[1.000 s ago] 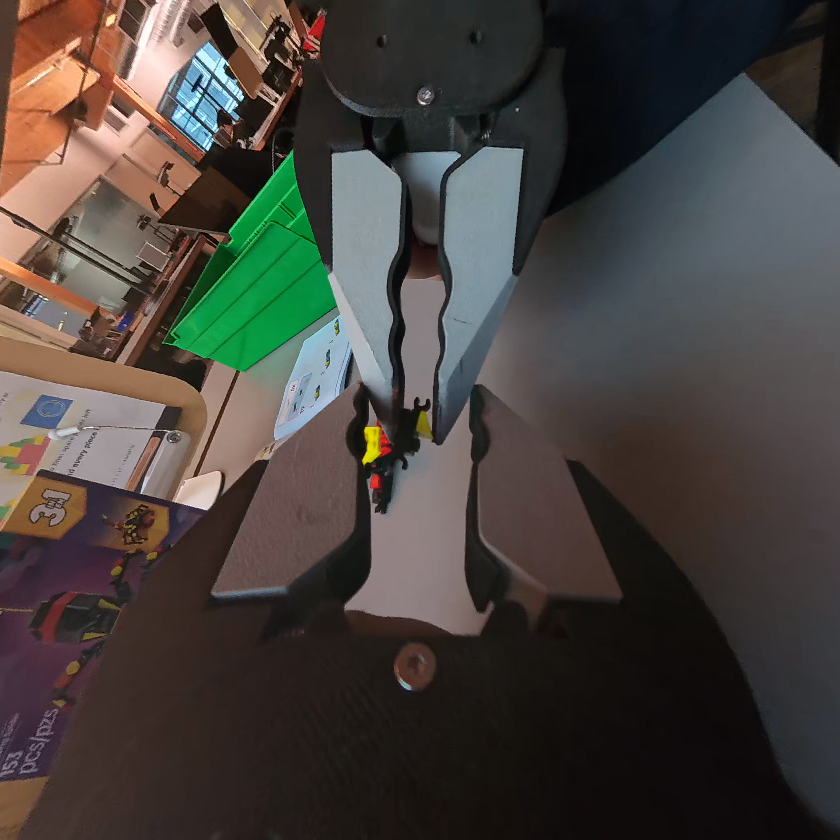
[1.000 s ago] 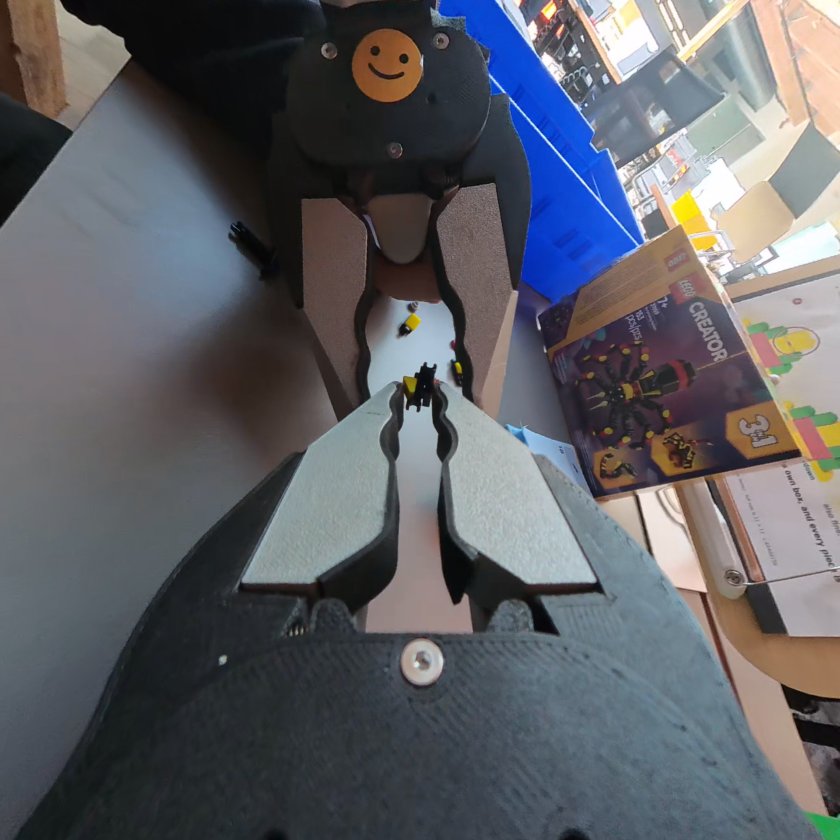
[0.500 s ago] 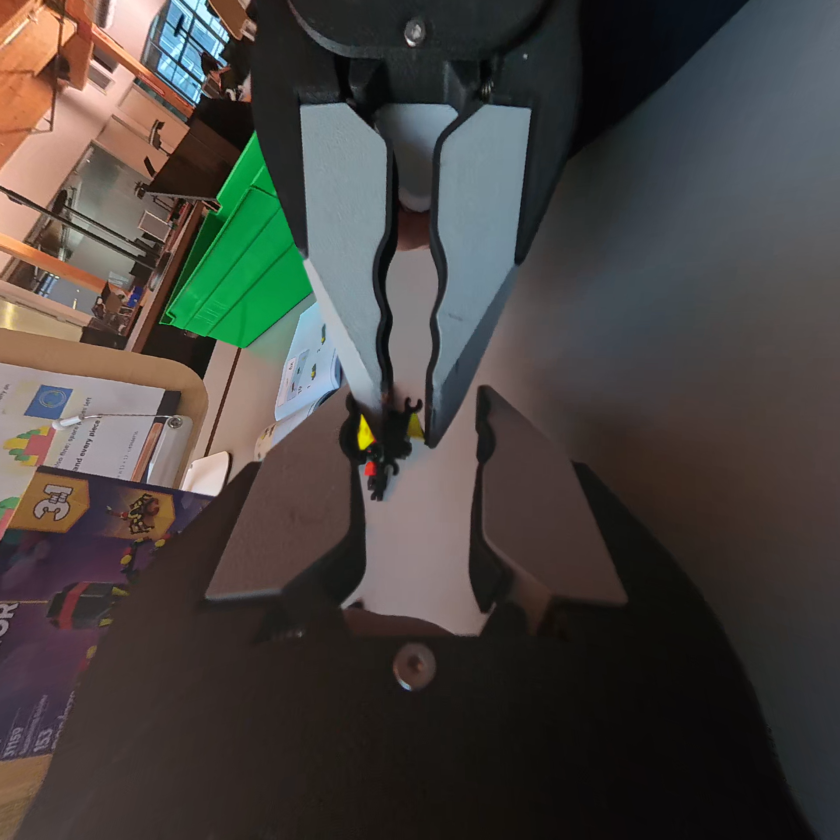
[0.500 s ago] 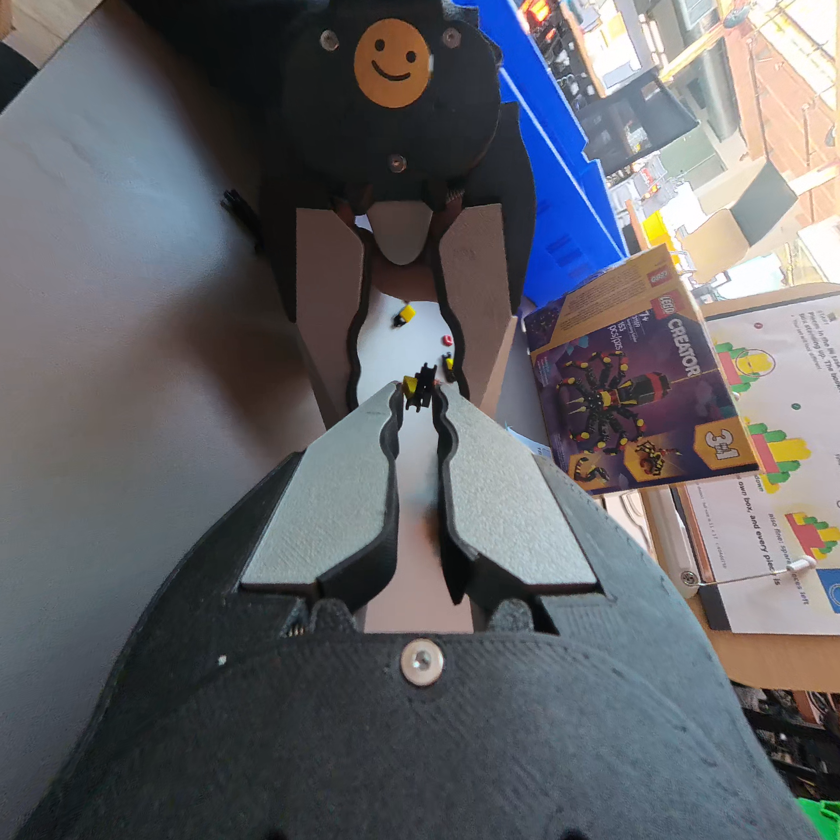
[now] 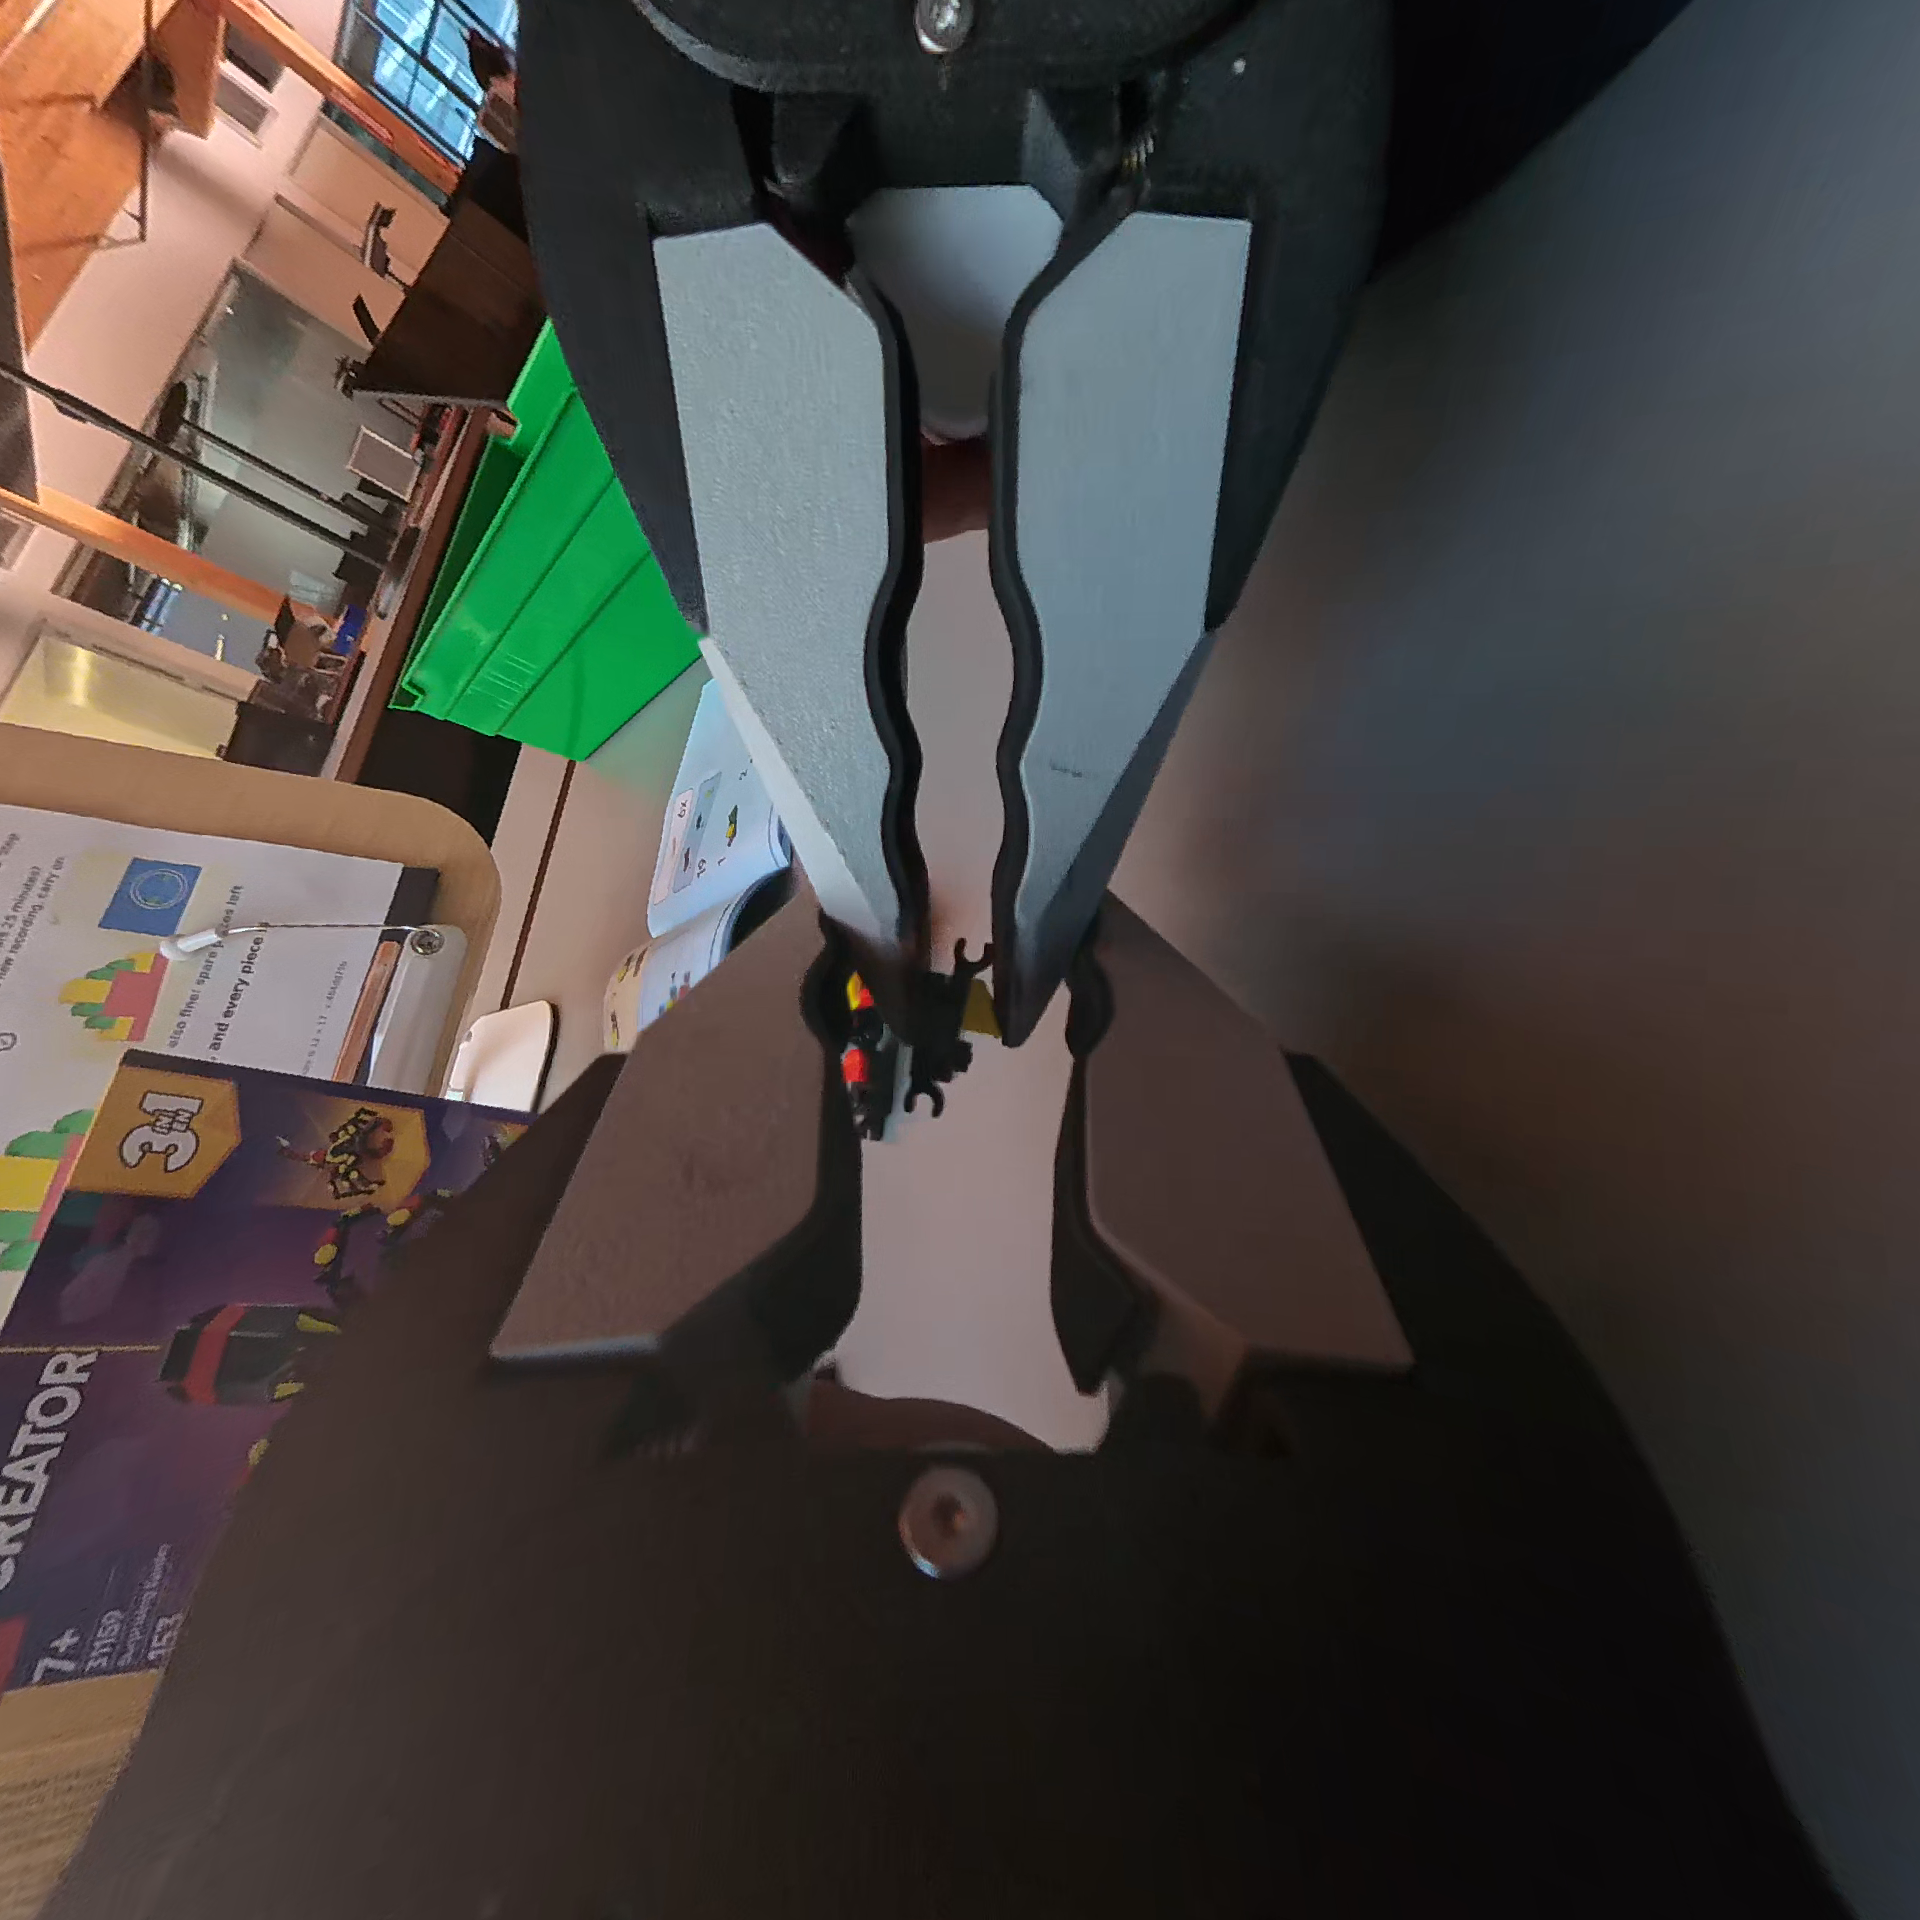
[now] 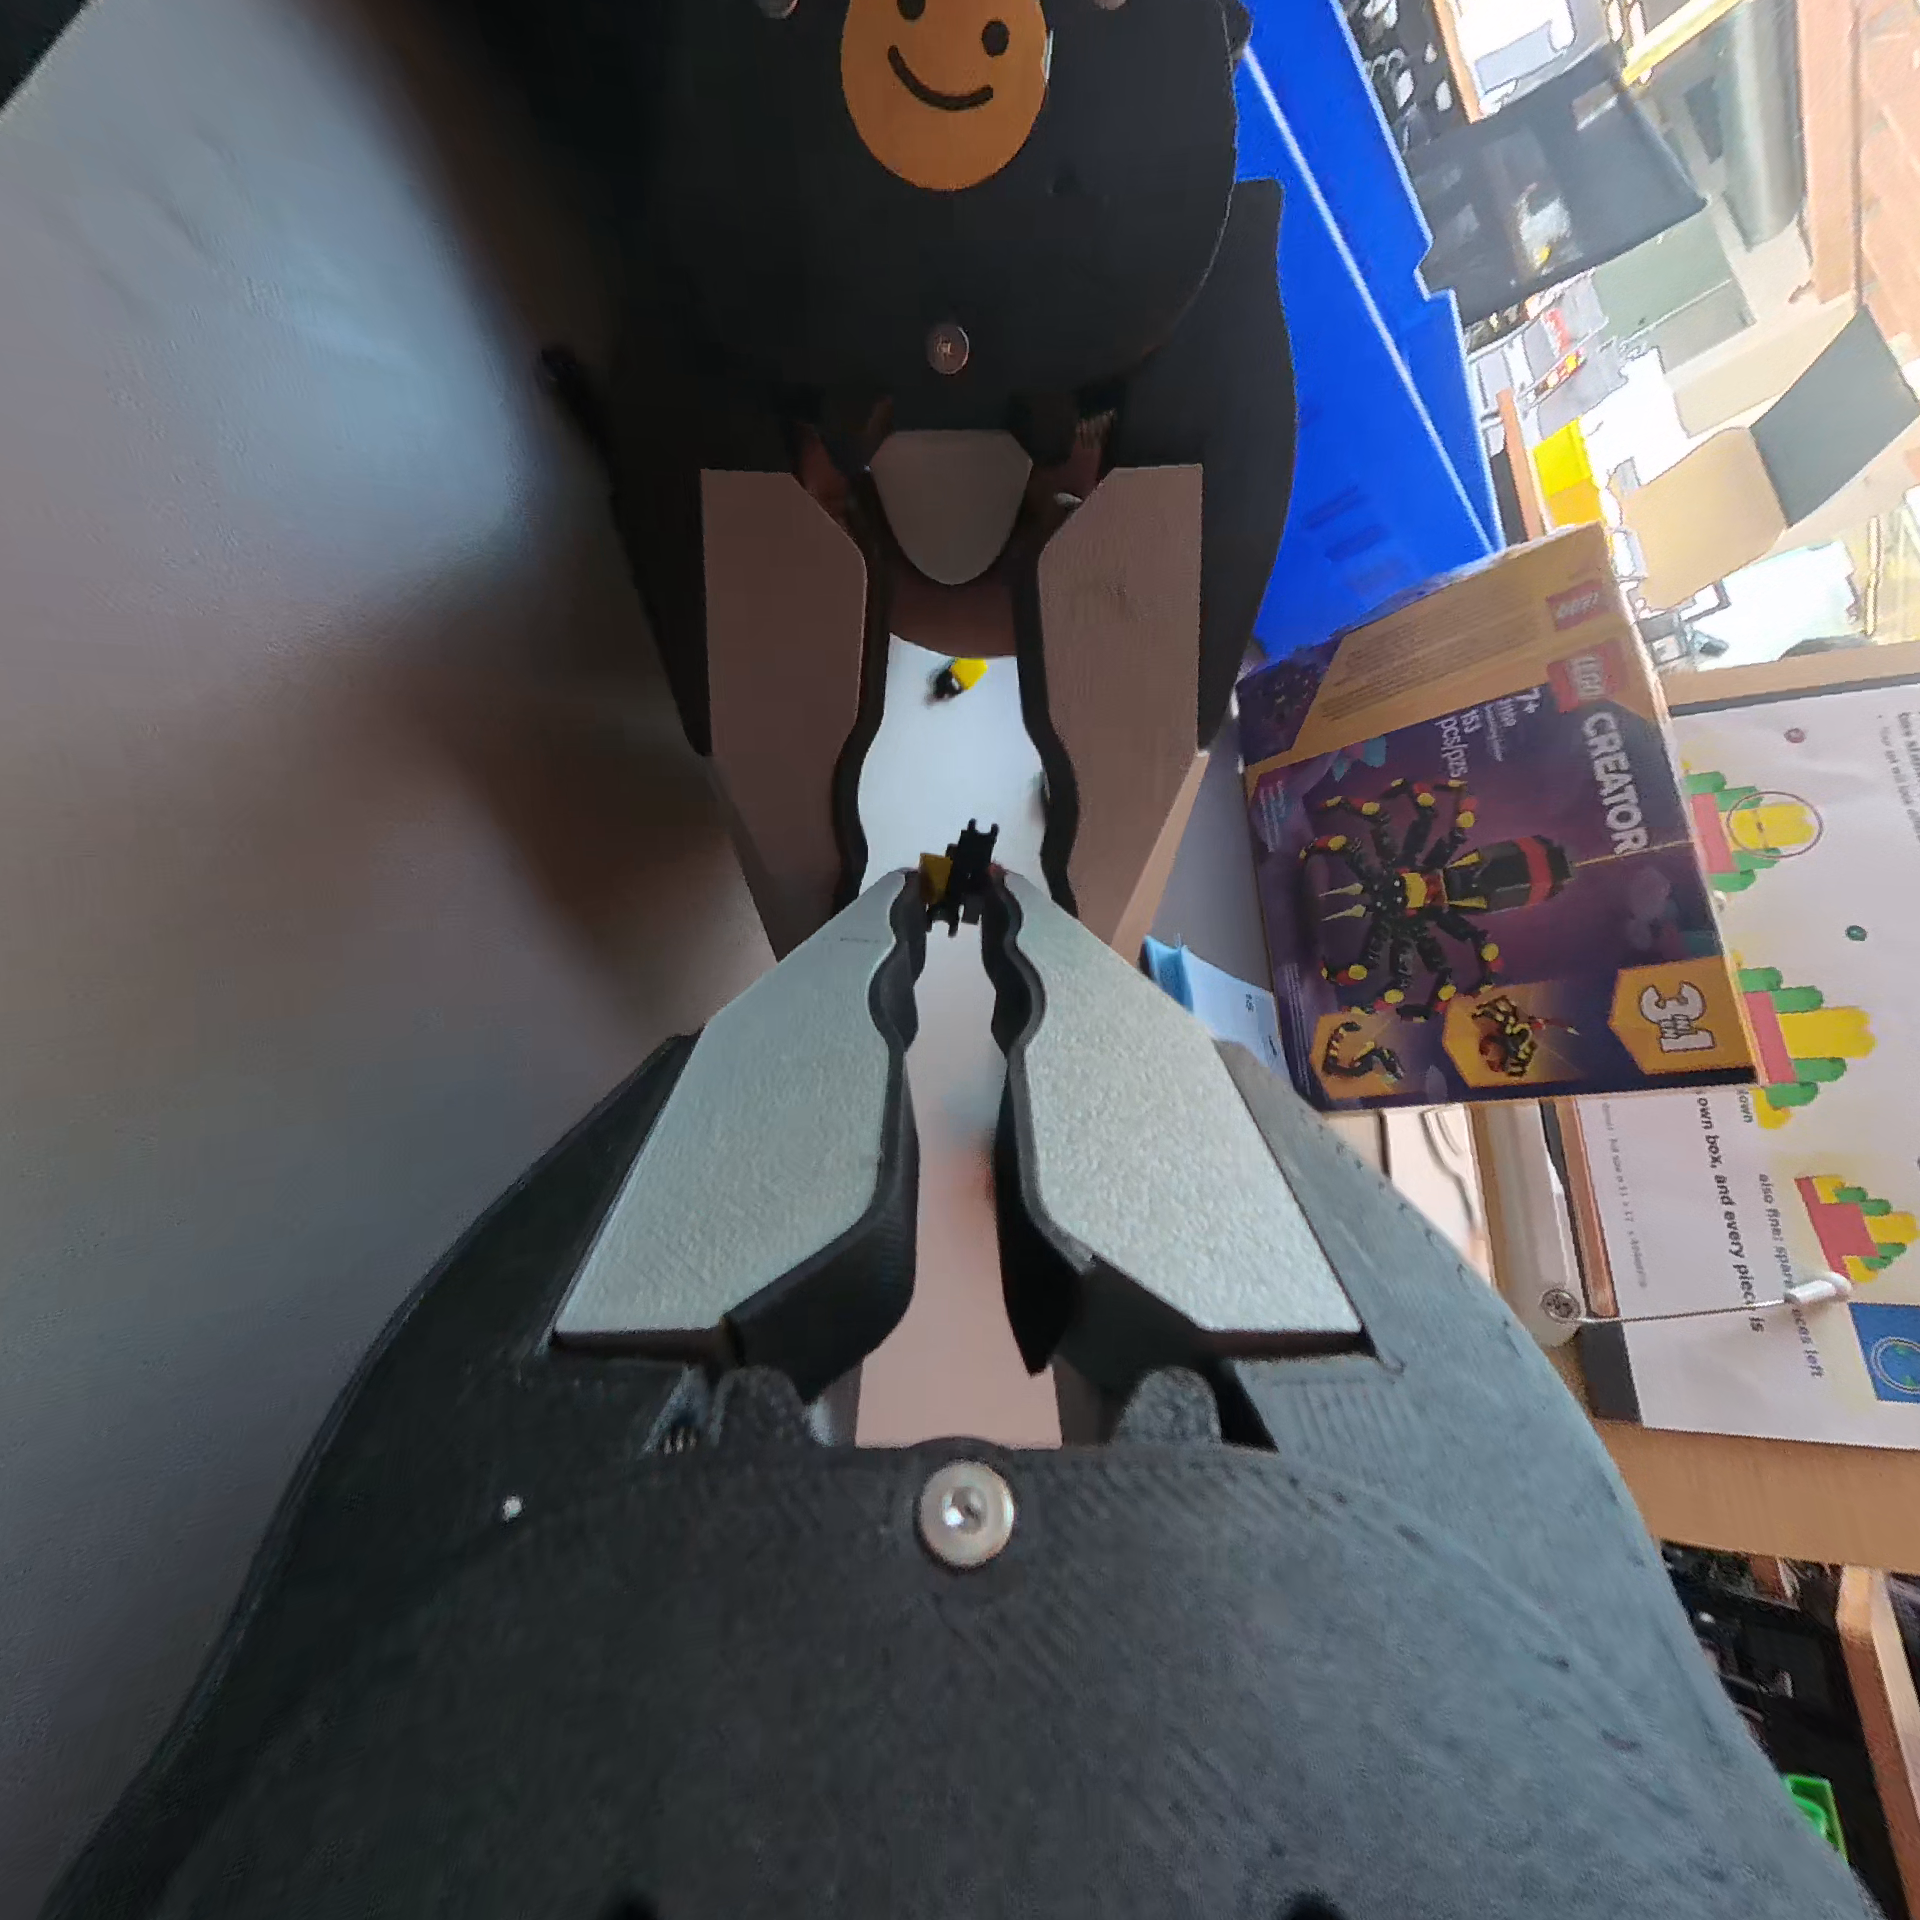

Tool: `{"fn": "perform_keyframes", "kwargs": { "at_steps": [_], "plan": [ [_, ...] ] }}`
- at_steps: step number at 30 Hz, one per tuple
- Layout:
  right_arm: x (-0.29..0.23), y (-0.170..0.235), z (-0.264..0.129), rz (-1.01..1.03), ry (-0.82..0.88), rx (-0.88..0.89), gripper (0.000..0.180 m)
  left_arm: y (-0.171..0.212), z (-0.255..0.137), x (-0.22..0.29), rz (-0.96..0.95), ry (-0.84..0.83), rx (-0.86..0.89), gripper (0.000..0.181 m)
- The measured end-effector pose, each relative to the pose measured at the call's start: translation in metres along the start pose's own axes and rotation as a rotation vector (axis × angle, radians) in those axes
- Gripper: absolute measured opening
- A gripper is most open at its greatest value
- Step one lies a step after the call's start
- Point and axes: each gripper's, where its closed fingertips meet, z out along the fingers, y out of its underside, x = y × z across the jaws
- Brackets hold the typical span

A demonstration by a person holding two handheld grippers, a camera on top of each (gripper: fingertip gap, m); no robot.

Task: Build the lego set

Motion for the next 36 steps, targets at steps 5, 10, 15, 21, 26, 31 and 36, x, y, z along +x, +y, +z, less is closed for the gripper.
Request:
{"fn": "perform_keyframes", "kwargs": {
  "at_steps": [5, 10, 15, 21, 26, 31, 36],
  "plan": [
    [0.000, -0.001, -0.003, -0.019, 0.006, -0.016, 0.009, -0.002, -0.001, -0.001, 0.022, -0.023, -0.021, 0.036],
    [-0.006, 0.000, -0.003, -0.004, -0.032, -0.019, 0.009, -0.002, -0.001, 0.005, 0.036, -0.002, -0.038, 0.035],
    [-0.007, 0.001, -0.002, -0.006, -0.028, -0.032, 0.009, -0.001, 0.000, 0.005, 0.041, 0.005, -0.032, 0.036],
    [0.010, -0.010, -0.008, 0.137, -0.010, 0.122, 0.010, -0.008, -0.006, -0.008, -0.064, 0.014, 0.059, 0.038],
    [0.026, -0.009, -0.020, 0.143, 0.063, 0.188, 0.010, -0.001, -0.019, -0.022, -0.276, 0.062, 0.103, 0.030],
    [0.027, -0.011, -0.019, 0.029, 0.133, 0.171, 0.010, -0.002, -0.024, -0.019, -0.657, 0.290, 0.135, 0.031],
    [0.025, -0.014, -0.019, -0.062, 0.166, 0.157, 0.010, -0.018, -0.033, -0.007, -0.816, 0.480, 0.212, 0.030]
  ]
}}
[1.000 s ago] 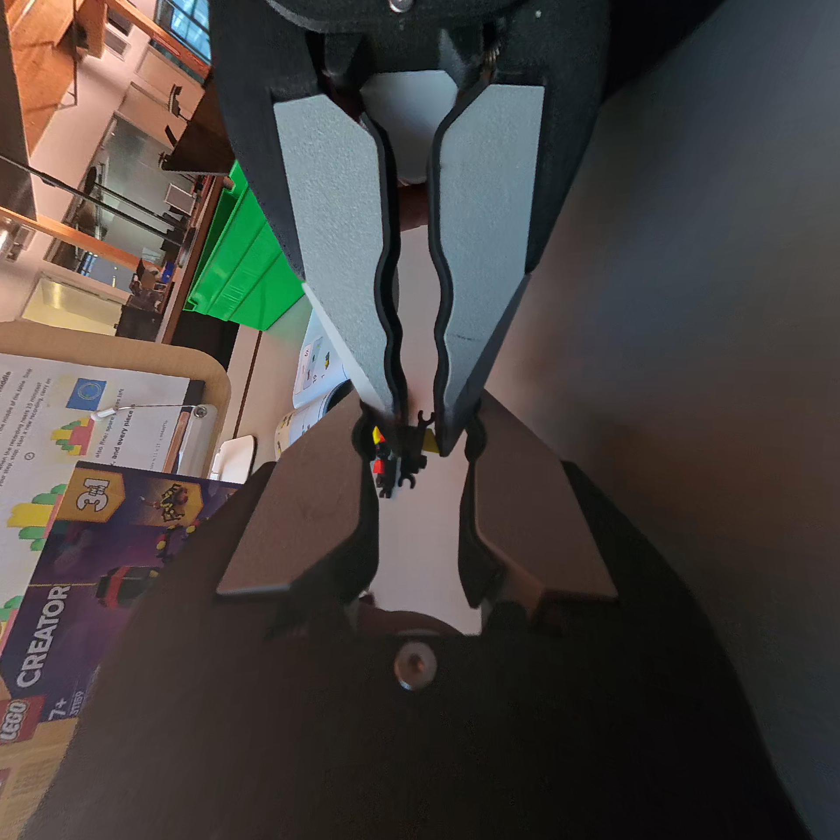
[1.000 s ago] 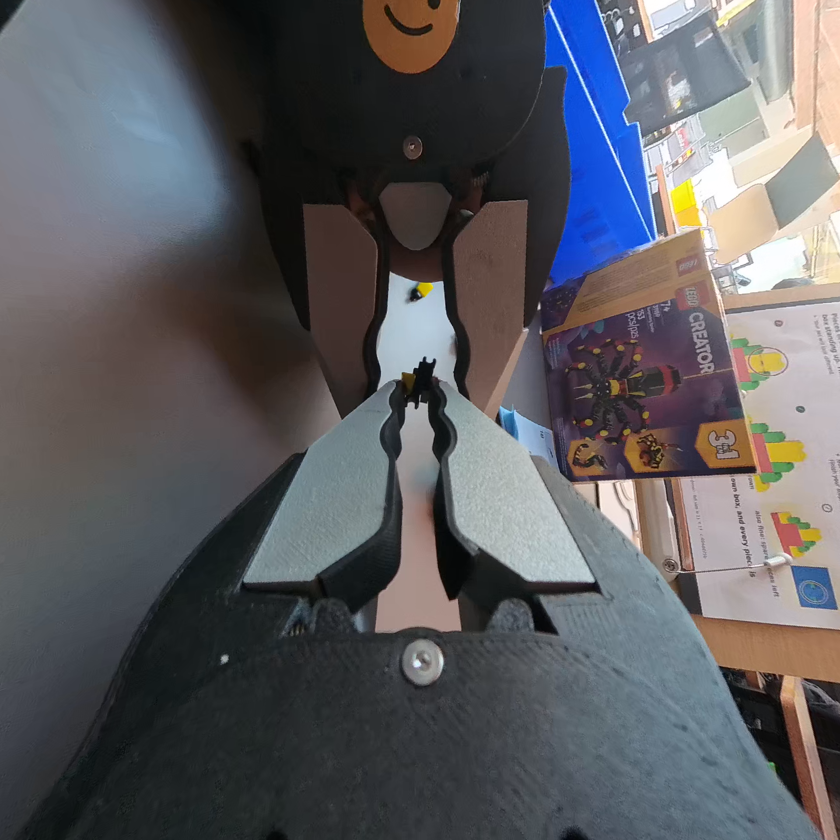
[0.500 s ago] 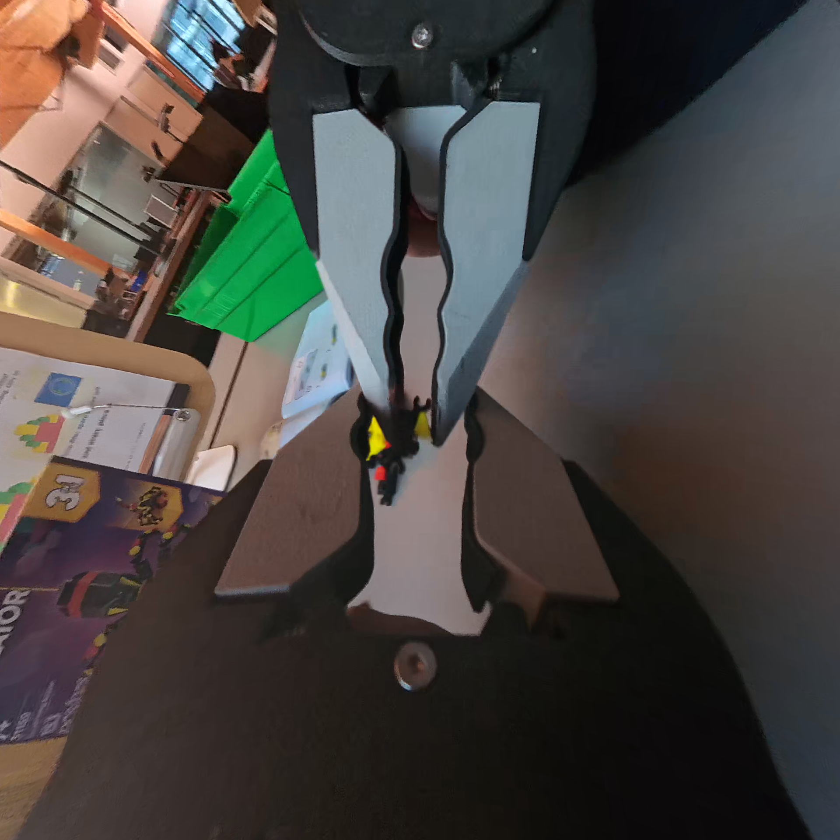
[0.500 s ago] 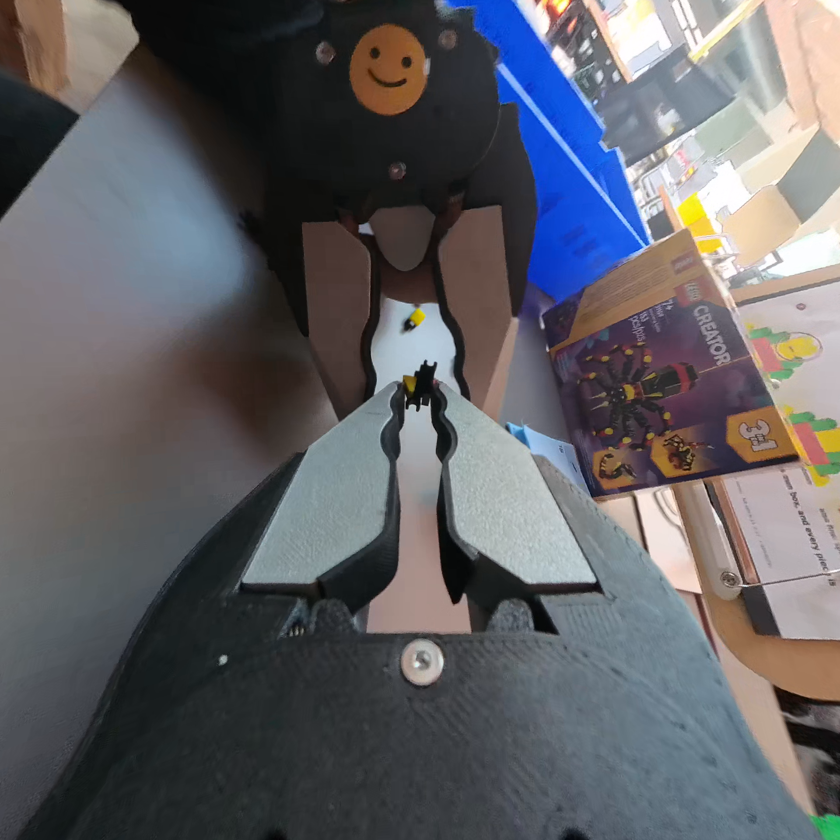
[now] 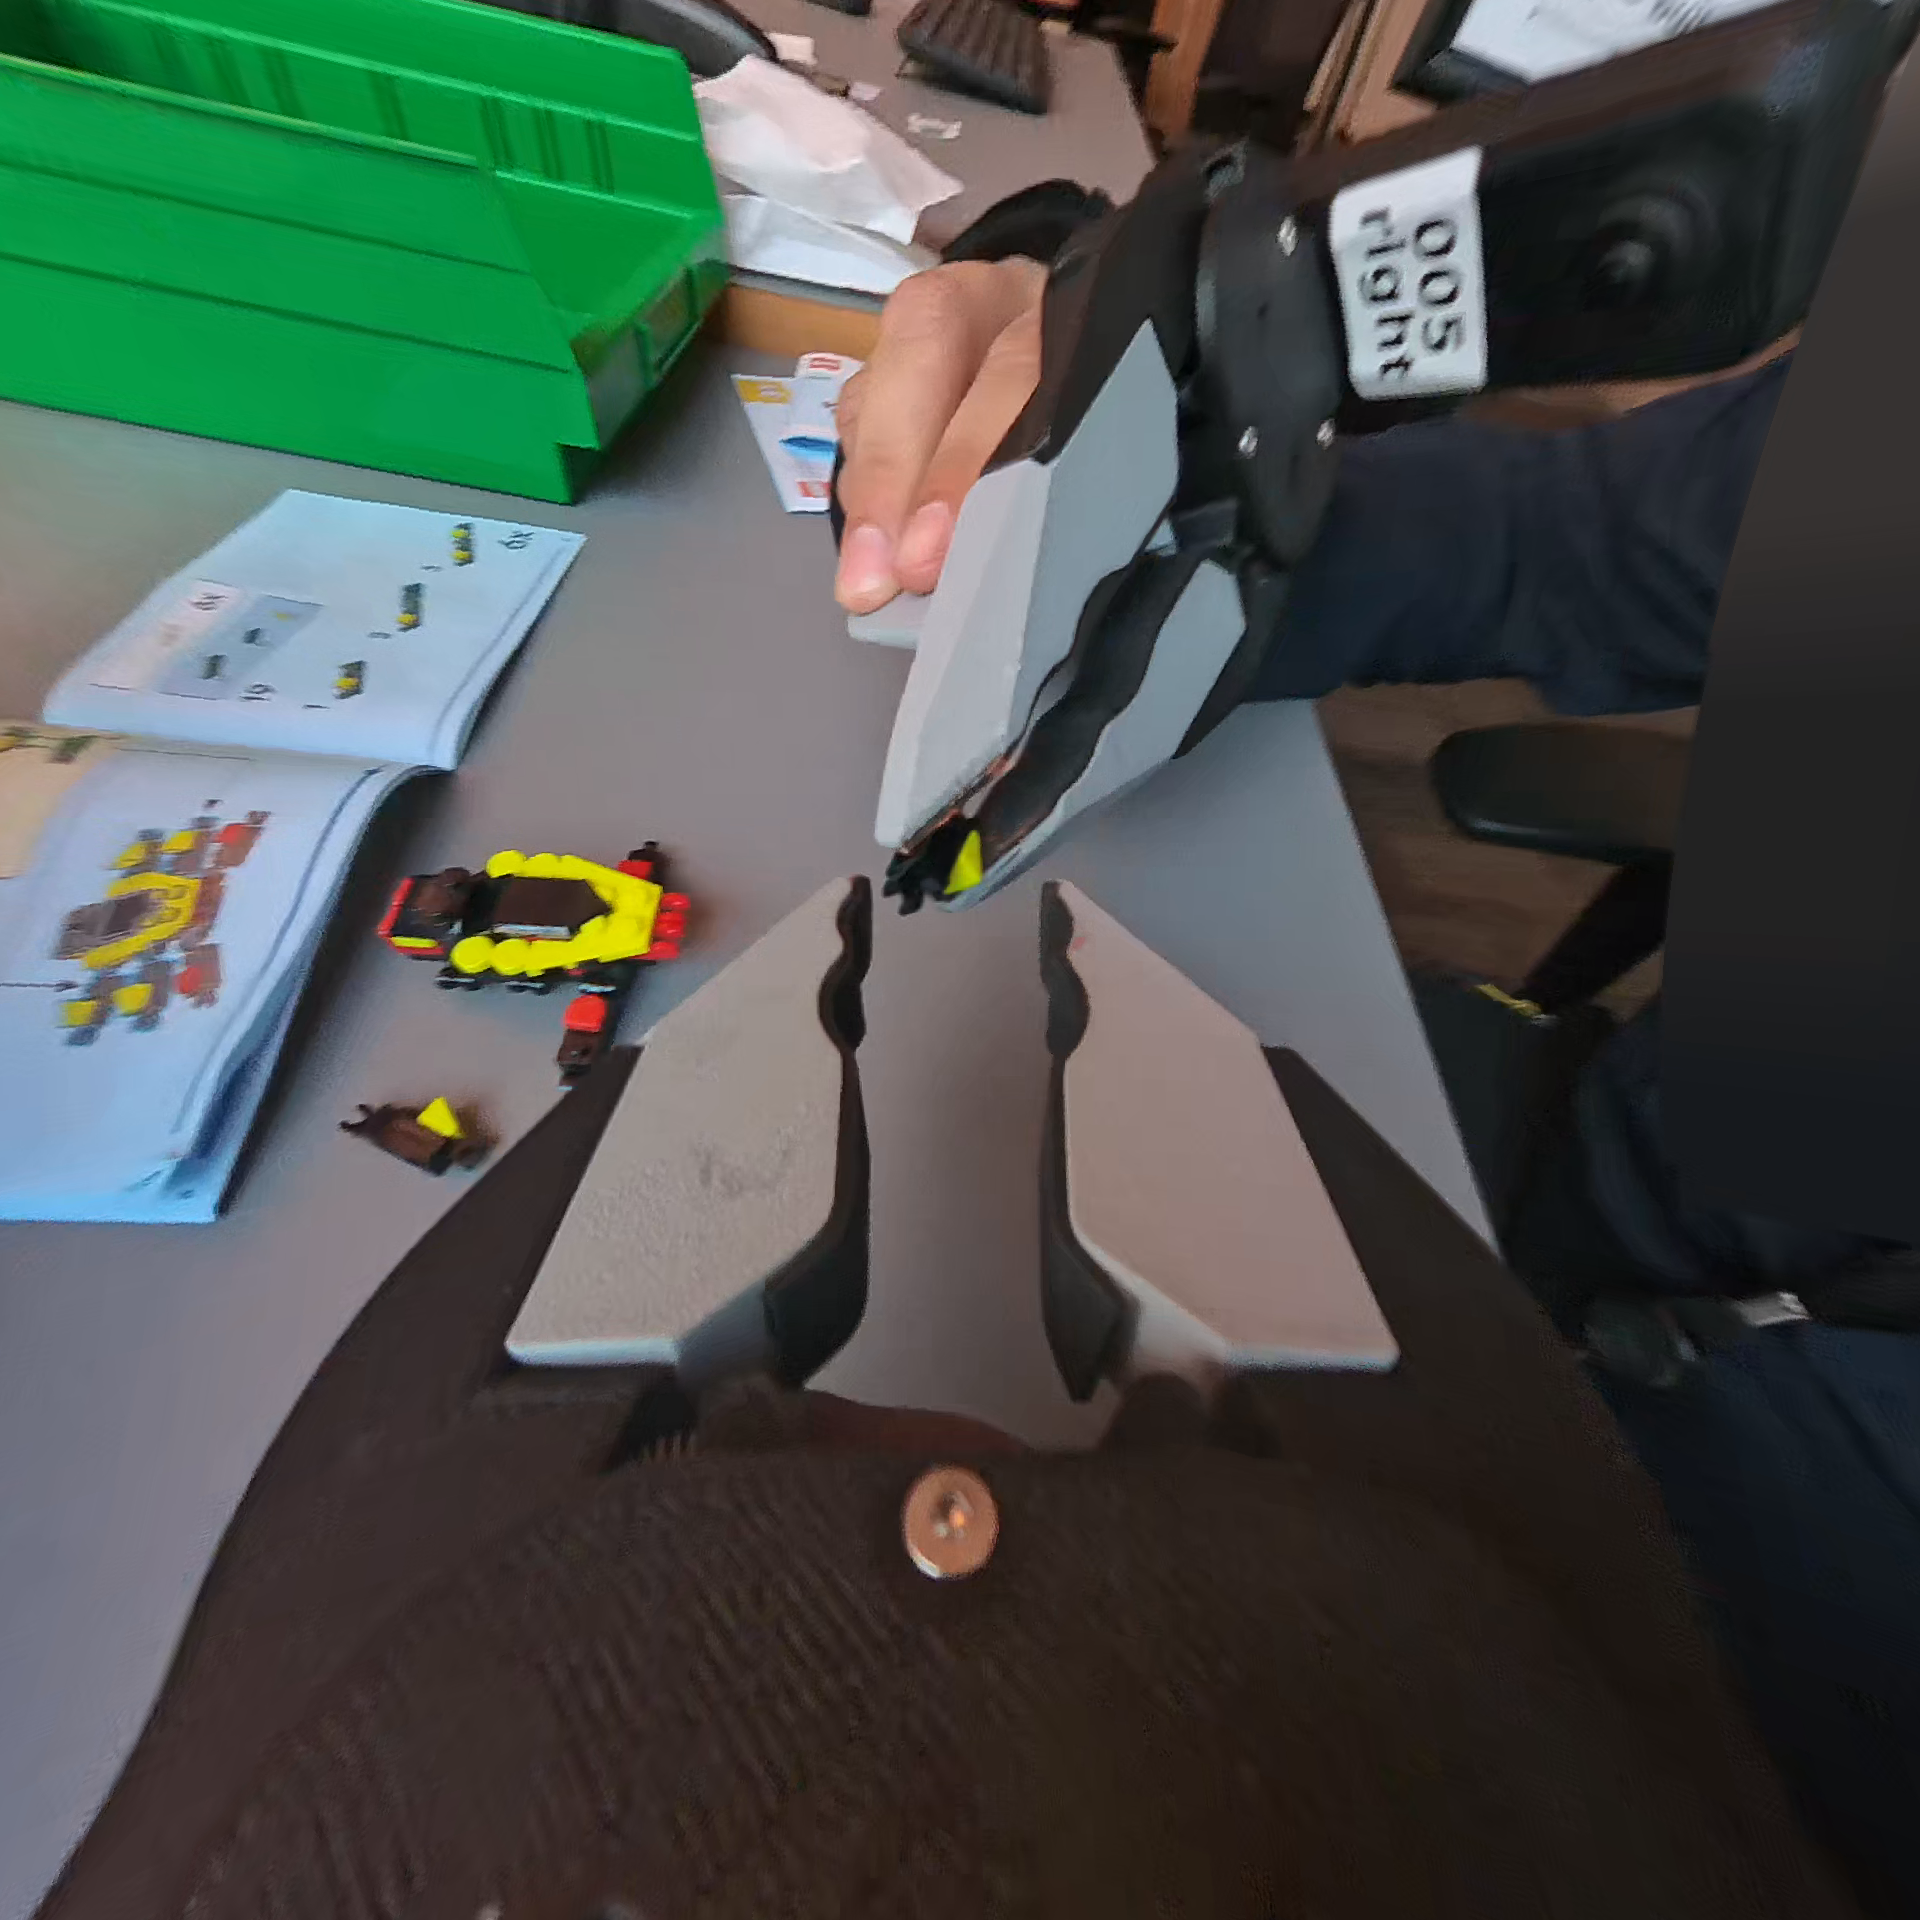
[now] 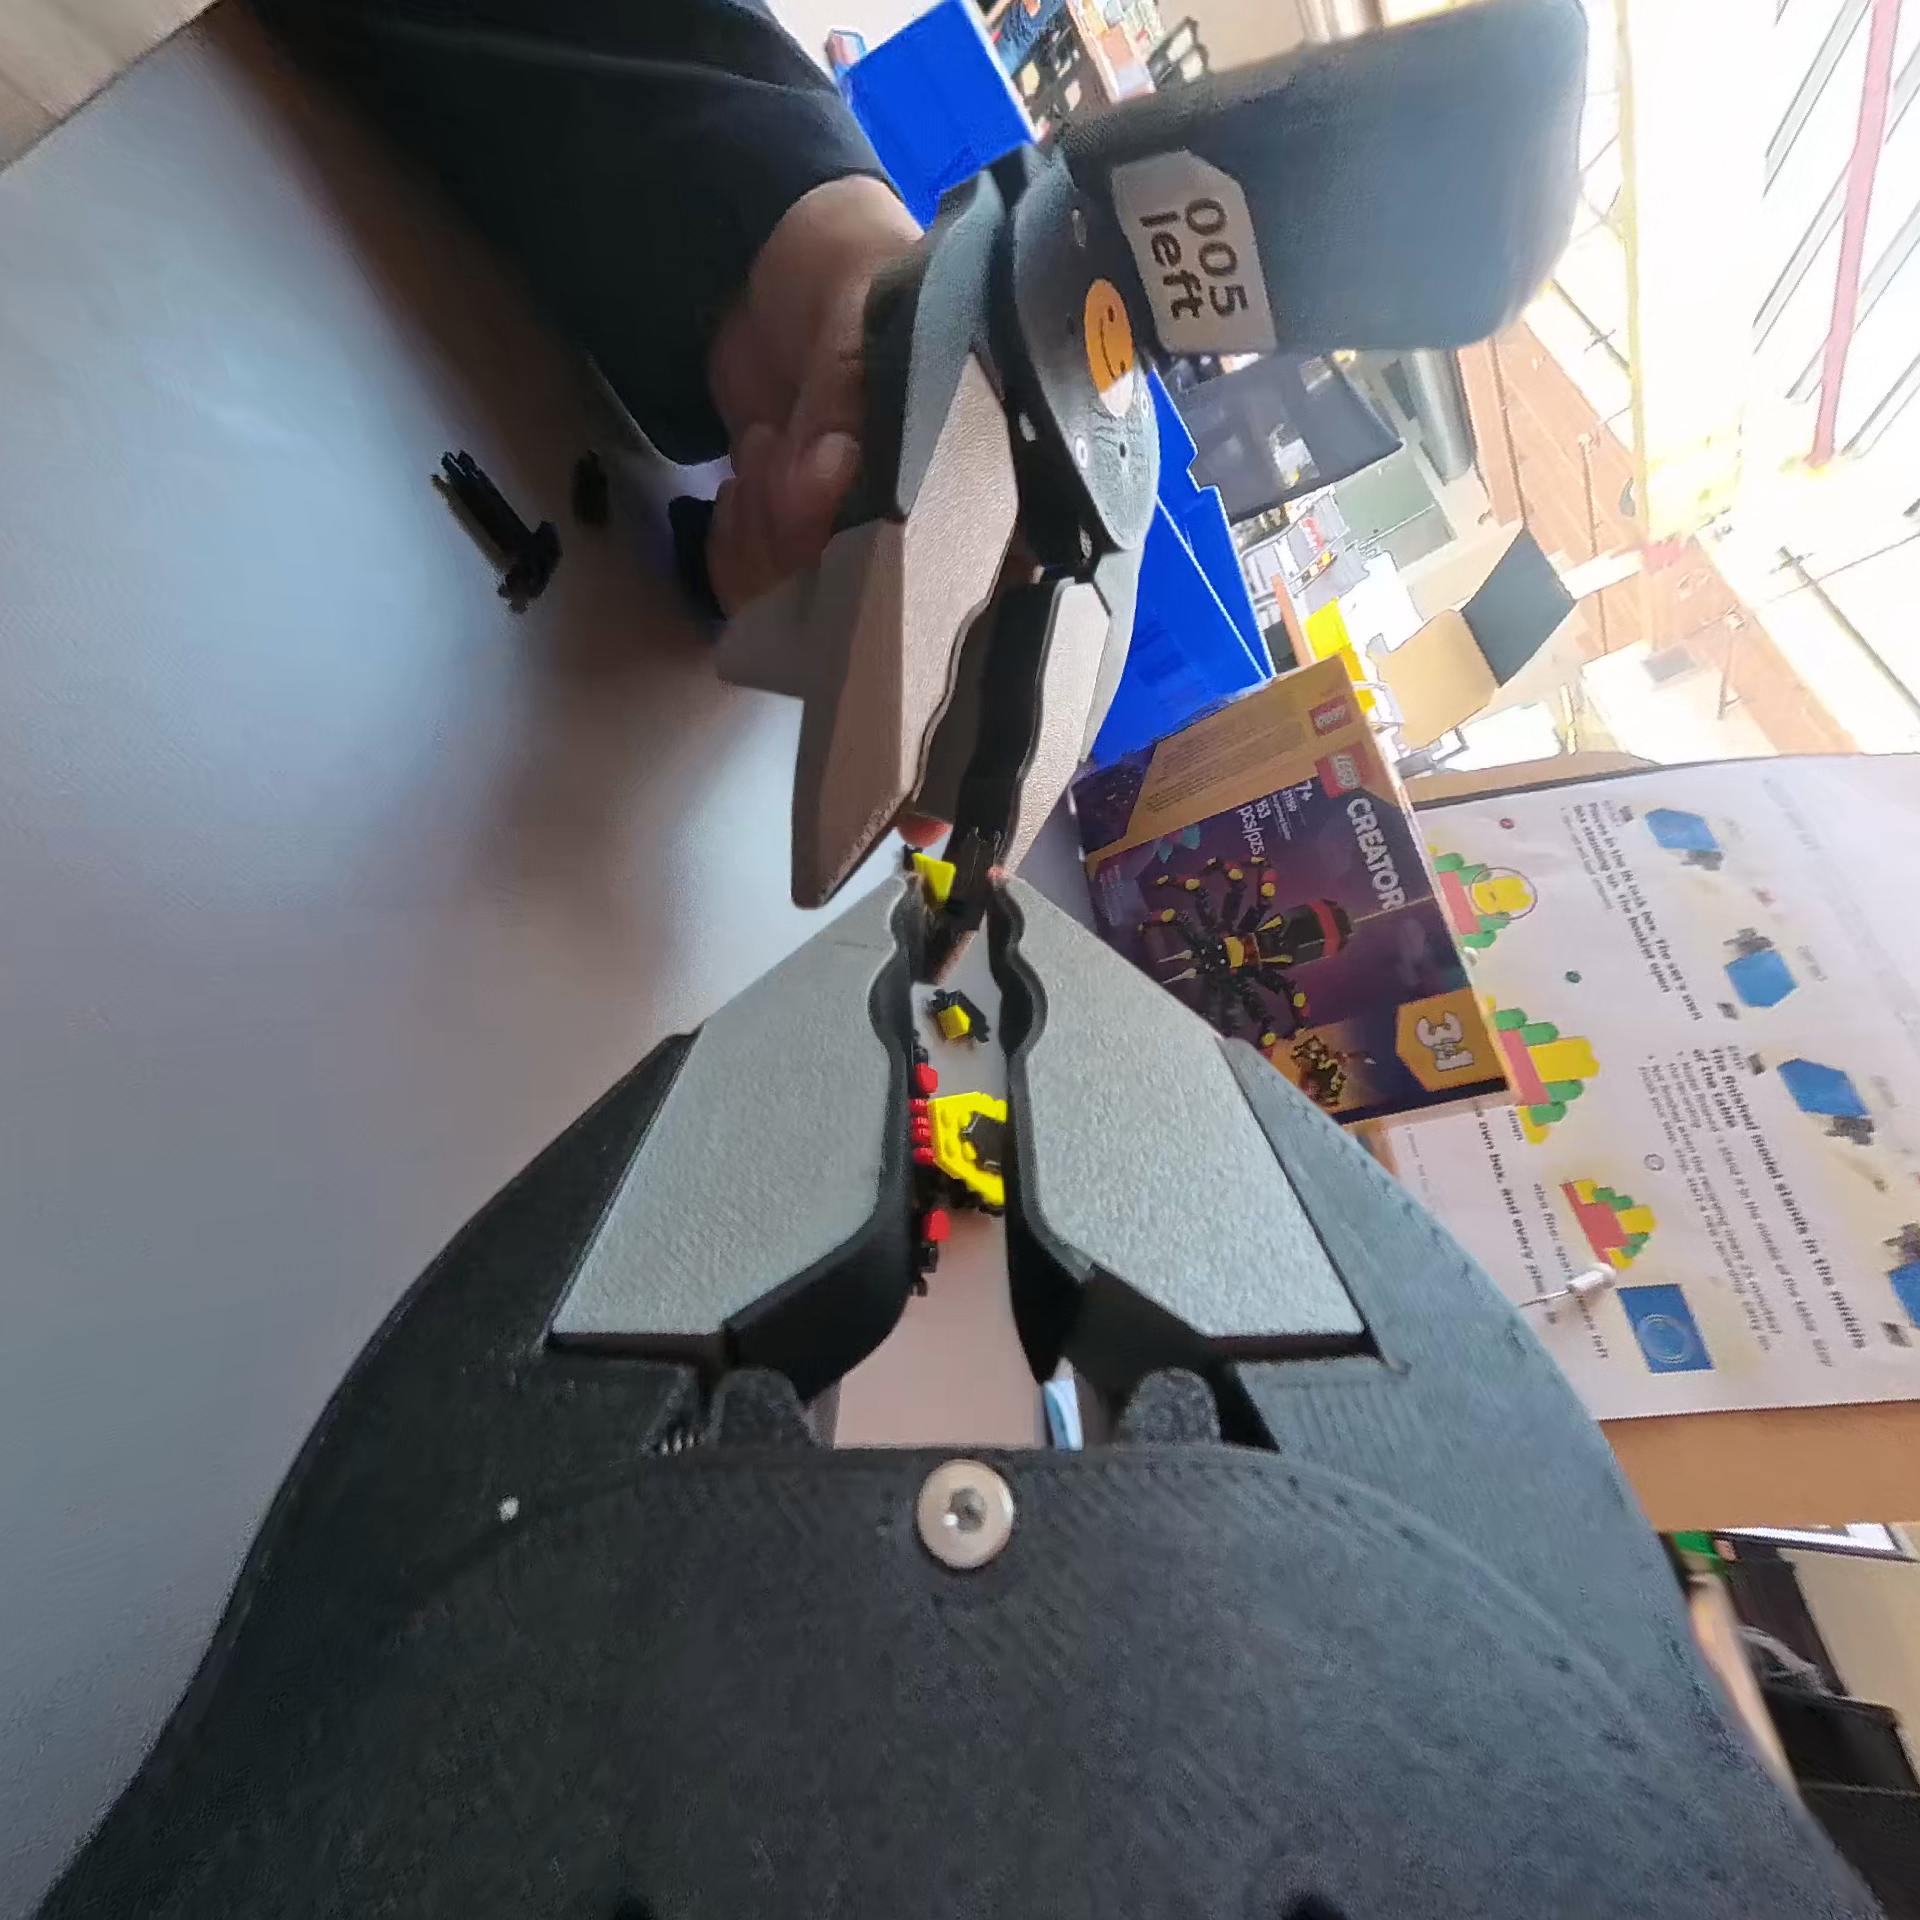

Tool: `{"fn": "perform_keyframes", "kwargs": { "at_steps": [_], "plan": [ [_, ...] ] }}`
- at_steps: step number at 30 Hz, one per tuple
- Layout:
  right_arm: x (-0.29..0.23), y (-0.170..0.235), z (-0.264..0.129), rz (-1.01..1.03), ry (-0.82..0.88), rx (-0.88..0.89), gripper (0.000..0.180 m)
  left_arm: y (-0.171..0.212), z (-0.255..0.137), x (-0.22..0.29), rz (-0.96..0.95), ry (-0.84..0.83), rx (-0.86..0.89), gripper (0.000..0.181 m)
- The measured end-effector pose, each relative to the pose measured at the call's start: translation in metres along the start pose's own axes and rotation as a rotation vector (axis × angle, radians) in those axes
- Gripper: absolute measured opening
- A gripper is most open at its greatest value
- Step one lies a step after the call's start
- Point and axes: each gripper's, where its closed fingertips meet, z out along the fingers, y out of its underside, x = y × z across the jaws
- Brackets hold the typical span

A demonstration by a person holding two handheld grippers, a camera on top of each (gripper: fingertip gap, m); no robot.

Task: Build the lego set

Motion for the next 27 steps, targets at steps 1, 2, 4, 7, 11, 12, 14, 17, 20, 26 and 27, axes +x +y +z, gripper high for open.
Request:
{"fn": "perform_keyframes", "kwargs": {
  "at_steps": [1, 2, 4, 7, 11, 12, 14, 17, 20, 26, 27],
  "plan": [
    [0.000, 0.000, 0.000, -0.020, 0.009, -0.005, 0.010, -0.001, -0.001, 0.002, -0.014, 0.019, 0.009, 0.030],
    [0.001, 0.001, -0.001, -0.037, 0.017, -0.010, 0.010, -0.003, -0.002, 0.002, -0.023, 0.026, 0.017, 0.028],
    [0.002, 0.000, -0.002, -0.059, 0.026, -0.008, 0.010, -0.006, -0.004, 0.000, -0.036, 0.021, 0.037, 0.019],
    [0.003, -0.002, -0.003, -0.070, 0.036, 0.002, 0.010, -0.010, -0.006, 0.001, -0.070, 0.046, 0.061, 0.016],
    [0.002, -0.001, -0.004, -0.093, 0.039, -0.003, 0.010, -0.014, -0.008, 0.001, -0.102, 0.059, 0.088, 0.008],
    [0.002, -0.001, -0.004, -0.104, 0.040, -0.007, 0.010, -0.016, -0.010, 0.001, -0.120, 0.069, 0.101, 0.010],
    [0.002, 0.000, -0.004, -0.129, 0.047, -0.024, 0.010, -0.016, -0.011, -0.003, -0.133, 0.061, 0.104, 0.007],
    [0.002, 0.001, -0.003, -0.122, 0.050, -0.028, 0.009, -0.016, -0.011, -0.003, -0.110, 0.047, 0.106, 0.007],
    [0.004, 0.003, -0.003, -0.106, 0.065, -0.033, 0.010, -0.016, -0.011, -0.006, -0.072, 0.018, 0.095, 0.006],
    [0.016, 0.003, -0.010, 0.256, 0.002, 0.064, 0.011, -0.025, -0.018, -0.006, -0.072, 0.029, 0.152, 0.006],
    [0.017, 0.002, -0.012, 0.342, -0.031, 0.089, 0.013, -0.027, -0.019, -0.004, -0.068, 0.039, 0.160, 0.006]
  ]
}}
